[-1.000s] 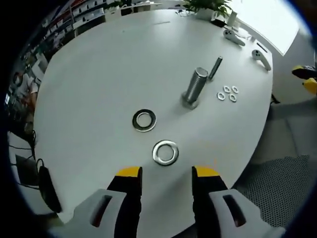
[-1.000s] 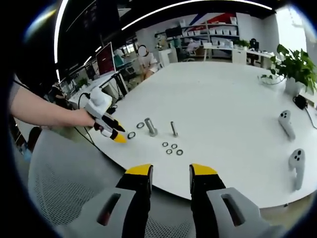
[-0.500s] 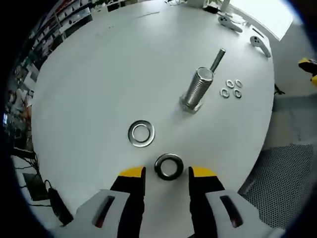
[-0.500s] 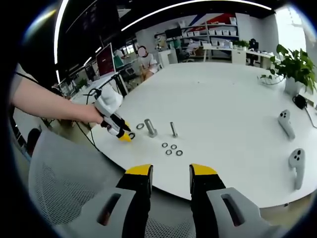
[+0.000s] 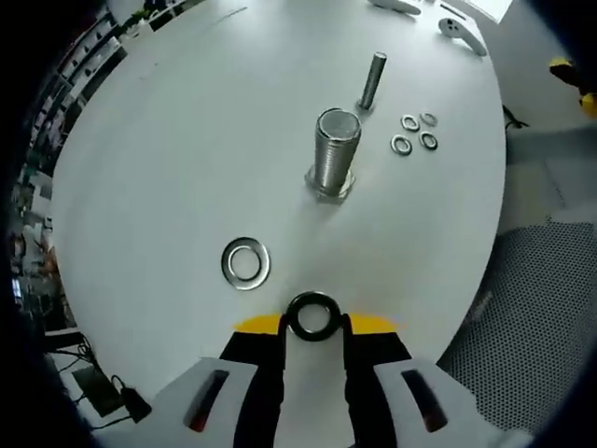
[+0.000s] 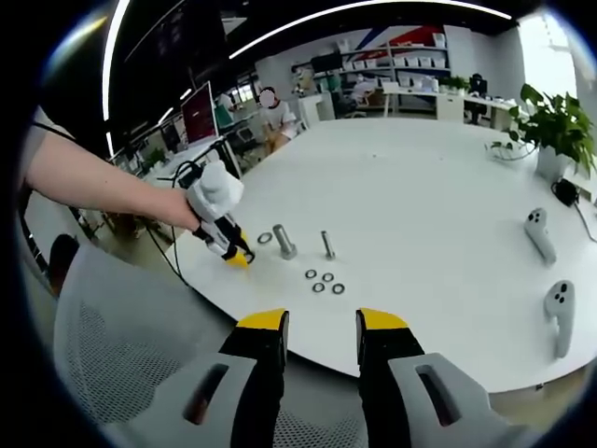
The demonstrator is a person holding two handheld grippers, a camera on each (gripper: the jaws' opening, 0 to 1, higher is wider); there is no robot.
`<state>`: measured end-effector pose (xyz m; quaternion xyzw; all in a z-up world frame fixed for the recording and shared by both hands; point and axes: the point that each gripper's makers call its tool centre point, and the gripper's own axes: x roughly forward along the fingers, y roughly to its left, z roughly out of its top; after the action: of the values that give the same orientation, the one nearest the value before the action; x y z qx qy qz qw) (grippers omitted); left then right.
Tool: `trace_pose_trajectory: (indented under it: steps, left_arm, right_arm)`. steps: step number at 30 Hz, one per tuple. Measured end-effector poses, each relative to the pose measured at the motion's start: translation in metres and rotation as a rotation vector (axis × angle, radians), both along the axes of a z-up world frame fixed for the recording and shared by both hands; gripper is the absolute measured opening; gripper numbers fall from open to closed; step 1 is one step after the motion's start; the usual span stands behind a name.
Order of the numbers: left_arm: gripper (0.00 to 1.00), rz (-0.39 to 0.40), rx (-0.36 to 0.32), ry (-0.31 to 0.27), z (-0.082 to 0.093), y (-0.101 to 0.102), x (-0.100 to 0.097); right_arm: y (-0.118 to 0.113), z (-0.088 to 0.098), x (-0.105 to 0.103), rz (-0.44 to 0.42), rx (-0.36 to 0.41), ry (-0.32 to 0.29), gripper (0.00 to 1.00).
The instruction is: Place the washer onto the threaded stud by aligning its center hole with the stud, sliding it down to the base, and recovering from edge contact or off-axis alignment until the washer reaches the visible bottom stop.
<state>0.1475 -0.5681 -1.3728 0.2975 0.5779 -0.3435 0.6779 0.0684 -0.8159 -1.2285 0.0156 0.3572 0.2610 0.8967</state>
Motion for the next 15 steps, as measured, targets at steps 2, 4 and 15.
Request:
trace_pose_trajectory:
  steps: [2,4,15]
  left_arm:
    - [0.21,0.008,0.001,0.004,-0.0006,0.0010,0.0013]
    - [0.21,0.008,0.005,0.009,0.0001,0.0007,0.0009]
    - [0.19,0.060,0.018,0.012,-0.0007,0.0012,0.0025]
  right_arm:
    - [0.0001,0.0000,0.0000,0.000,0.001,0.000,0.31]
    - [-0.0001,-0.0007,-0.0001,0.000,0.000,0.003,0.31]
    - [0.0004,0.0005,-0.0007,0.004,0.006,-0.002,0.31]
